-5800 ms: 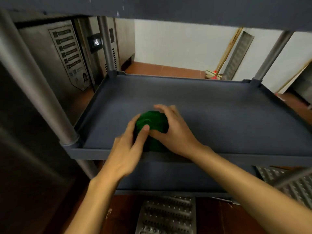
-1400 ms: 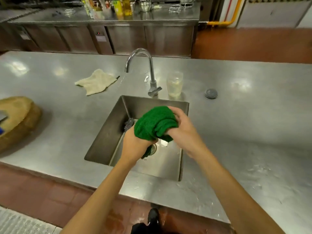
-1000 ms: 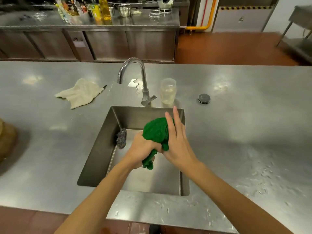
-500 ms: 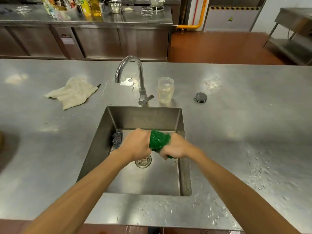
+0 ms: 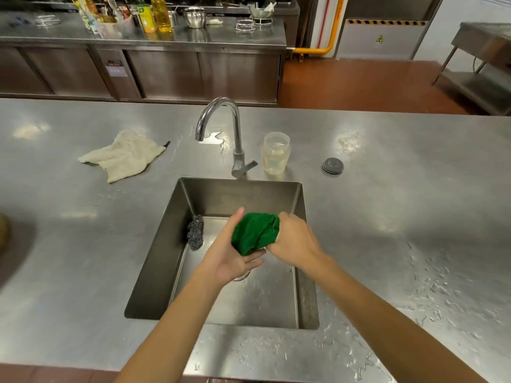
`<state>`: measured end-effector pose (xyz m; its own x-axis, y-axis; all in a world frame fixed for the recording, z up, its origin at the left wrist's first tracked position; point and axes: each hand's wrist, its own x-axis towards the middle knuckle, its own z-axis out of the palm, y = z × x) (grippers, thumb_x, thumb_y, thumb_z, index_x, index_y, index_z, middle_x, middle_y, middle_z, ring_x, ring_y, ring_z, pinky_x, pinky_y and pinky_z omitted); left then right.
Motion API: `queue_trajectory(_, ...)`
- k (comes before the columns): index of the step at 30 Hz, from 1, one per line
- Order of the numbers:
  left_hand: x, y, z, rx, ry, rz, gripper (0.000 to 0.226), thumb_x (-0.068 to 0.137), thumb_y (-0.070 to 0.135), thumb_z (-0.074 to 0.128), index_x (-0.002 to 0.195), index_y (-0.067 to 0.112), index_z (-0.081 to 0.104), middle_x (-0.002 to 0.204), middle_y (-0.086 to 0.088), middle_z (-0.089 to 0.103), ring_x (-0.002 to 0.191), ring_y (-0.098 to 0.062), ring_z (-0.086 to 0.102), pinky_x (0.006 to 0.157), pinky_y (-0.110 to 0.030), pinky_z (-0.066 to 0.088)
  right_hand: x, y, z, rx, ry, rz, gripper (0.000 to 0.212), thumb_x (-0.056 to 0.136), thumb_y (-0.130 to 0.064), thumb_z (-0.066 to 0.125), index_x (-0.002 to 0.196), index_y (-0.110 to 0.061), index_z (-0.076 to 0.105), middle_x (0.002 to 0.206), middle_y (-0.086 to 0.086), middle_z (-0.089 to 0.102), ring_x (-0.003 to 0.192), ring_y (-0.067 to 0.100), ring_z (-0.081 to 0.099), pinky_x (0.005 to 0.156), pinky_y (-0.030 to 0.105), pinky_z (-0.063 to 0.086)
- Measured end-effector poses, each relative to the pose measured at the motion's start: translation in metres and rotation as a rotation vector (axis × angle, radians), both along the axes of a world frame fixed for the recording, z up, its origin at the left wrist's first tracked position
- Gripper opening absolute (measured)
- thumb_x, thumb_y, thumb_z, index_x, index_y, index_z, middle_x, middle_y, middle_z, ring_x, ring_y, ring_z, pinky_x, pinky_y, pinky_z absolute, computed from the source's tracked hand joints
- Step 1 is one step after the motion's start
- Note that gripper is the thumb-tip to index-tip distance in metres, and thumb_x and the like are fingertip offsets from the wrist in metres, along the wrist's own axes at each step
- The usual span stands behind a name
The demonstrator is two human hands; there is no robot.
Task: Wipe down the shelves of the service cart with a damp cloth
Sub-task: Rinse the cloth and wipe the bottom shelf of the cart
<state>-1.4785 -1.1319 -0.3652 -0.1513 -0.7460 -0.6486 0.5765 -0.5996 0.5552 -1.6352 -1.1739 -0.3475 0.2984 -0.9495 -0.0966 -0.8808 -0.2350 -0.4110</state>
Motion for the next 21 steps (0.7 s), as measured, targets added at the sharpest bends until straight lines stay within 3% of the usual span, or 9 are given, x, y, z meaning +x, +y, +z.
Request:
queue_trajectory(3,-0.016,-0.009,0.0,0.002,0.087,0.172,0.072,0.068,0.065,0.078,0.111,0.007,0.071,0.107,-0.013,0.074,0.1,-0.03,0.071,0.093,-0.045,0.054,0.004,0.011,0.01,-0.042,0.141,0.205,0.036,0.074,-0.026,0.07,0.1,-0.014,0.05,0.101,0.006,0.056,0.089,0.03,0.062,0.064,0.034,0.042)
queue_trajectory(6,-0.026,-0.015,-0.003,0.007,0.115,0.275,0.04,0.071,0.036,0.084,0.096,0.01,0.068,0.088,-0.01,0.071,0.078,-0.026,0.07,0.069,-0.035,0.058,0.005,0.015,0.021,-0.154,0.28,0.313,0.051,0.079,-0.026,0.071,0.123,-0.012,0.048,0.12,0.008,0.047,0.107,0.029,0.054,0.073,0.039,0.048)
queue_trajectory(8,-0.028,-0.02,-0.005,-0.007,0.118,0.333,0.018,0.079,0.022,0.072,0.089,0.01,0.064,0.083,-0.01,0.065,0.07,-0.025,0.066,0.059,-0.032,0.057,0.003,0.019,0.022,-0.215,0.254,0.305,0.073,0.079,-0.018,0.073,0.142,-0.012,0.036,0.141,0.014,0.034,0.125,0.032,0.042,0.078,0.039,0.053)
queue_trajectory(11,-0.029,-0.024,0.005,0.012,0.228,0.429,0.014,0.086,0.019,0.055,0.083,0.007,0.061,0.077,-0.013,0.062,0.067,-0.027,0.064,0.06,-0.033,0.057,-0.006,0.036,0.013,-0.516,0.09,0.26,0.09,0.073,-0.001,0.074,0.15,-0.013,0.03,0.155,0.022,0.024,0.139,0.04,0.031,0.088,0.048,0.056)
queue_trajectory(13,-0.028,-0.028,0.011,0.048,0.287,0.456,0.026,0.089,0.026,0.051,0.094,0.003,0.063,0.083,-0.016,0.066,0.076,-0.031,0.065,0.068,-0.039,0.057,-0.013,0.052,-0.002,-0.688,0.052,0.26,0.09,0.072,0.008,0.068,0.151,-0.014,0.029,0.158,0.021,0.018,0.146,0.042,0.021,0.105,0.061,0.04)
queue_trajectory(15,-0.029,-0.032,0.016,0.106,0.288,0.442,0.04,0.09,0.03,0.052,0.113,0.001,0.065,0.103,-0.018,0.07,0.09,-0.034,0.067,0.076,-0.042,0.057,-0.017,0.058,-0.011,-0.737,0.117,0.264,0.091,0.072,0.012,0.057,0.153,-0.013,0.024,0.16,0.02,0.011,0.148,0.044,0.012,0.108,0.068,0.03)
queue_trajectory(17,-0.037,-0.033,0.023,0.122,0.276,0.369,0.045,0.09,0.029,0.053,0.125,0.003,0.064,0.117,-0.015,0.069,0.096,-0.034,0.07,0.08,-0.041,0.06,-0.015,0.051,-0.012,-0.761,0.131,0.218,0.077,0.08,0.008,0.041,0.152,-0.011,0.023,0.159,0.02,0.012,0.142,0.048,0.022,0.103,0.064,0.039)
queue_trajectory(18,-0.043,-0.032,0.027,0.113,0.258,0.34,0.041,0.091,0.028,0.052,0.121,0.004,0.066,0.112,-0.015,0.072,0.091,-0.033,0.072,0.077,-0.04,0.061,-0.013,0.043,-0.009,-0.769,0.117,0.185,0.071,0.084,0.005,0.036,0.152,-0.01,0.023,0.159,0.02,0.014,0.133,0.048,0.034,0.095,0.058,0.048)
queue_trajectory(21,-0.052,-0.031,0.033,0.07,0.136,0.293,0.028,0.093,0.028,0.051,0.097,0.007,0.069,0.081,-0.011,0.074,0.069,-0.027,0.072,0.058,-0.032,0.059,-0.009,0.019,0.007,-0.769,0.101,0.128,0.09,0.069,0.01,0.065,0.149,-0.009,0.031,0.152,0.018,0.033,0.086,0.034,0.053,0.059,0.039,0.053)
